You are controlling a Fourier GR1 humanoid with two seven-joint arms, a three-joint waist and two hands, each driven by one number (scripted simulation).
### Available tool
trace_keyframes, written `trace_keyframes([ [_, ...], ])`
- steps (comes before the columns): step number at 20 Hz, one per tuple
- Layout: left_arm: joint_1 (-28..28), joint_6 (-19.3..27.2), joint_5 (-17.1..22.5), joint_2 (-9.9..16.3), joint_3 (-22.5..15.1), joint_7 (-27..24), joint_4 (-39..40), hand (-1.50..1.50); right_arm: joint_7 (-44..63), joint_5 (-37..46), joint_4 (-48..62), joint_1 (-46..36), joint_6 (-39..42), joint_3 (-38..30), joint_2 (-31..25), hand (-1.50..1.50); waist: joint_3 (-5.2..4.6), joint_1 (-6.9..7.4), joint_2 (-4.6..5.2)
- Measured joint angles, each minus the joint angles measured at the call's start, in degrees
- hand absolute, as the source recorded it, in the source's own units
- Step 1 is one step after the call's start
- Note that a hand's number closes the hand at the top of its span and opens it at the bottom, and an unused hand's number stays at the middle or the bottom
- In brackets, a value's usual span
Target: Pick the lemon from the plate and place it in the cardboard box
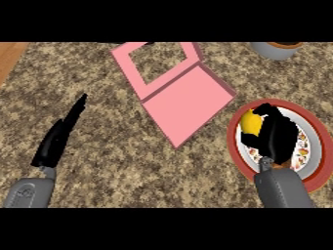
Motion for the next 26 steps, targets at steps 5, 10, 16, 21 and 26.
trace_keyframes([
  [5, -2.11, -1.43, -0.49, -0.36, -1.99, -0.2, -0.19, 0.0, 11.49, 2.92, 5.33, -9.98, 9.2, 4.39, 1.43, 1.5, 0.0, 5.4, 1.08],
  [10, -3.86, -2.29, -0.85, -1.29, -3.6, 0.1, 0.56, 0.0, 23.94, 6.33, 9.59, -22.75, 17.98, 7.37, 1.96, 1.5, 0.0, 7.67, 0.97],
  [16, -5.64, -2.35, -1.28, -2.16, -4.29, 0.92, 2.03, 0.0, 32.34, 10.19, 14.84, -36.78, 25.76, 8.42, 1.82, 1.5, 0.03, 8.05, 0.67],
  [21, -5.64, -2.05, -1.49, -2.41, -4.24, 0.96, 3.06, 0.0, 36.33, 12.2, 18.77, -46.19, 29.74, 7.22, 1.62, 1.5, 0.08, 7.6, 0.34],
  [26, -5.98, -1.6, -1.61, -2.36, -3.74, 1.24, 3.71, 0.0, 38.31, 14.04, 22.02, -53.56, 32.41, 4.81, 1.53, 1.5, 0.17, 6.39, 0.07],
])
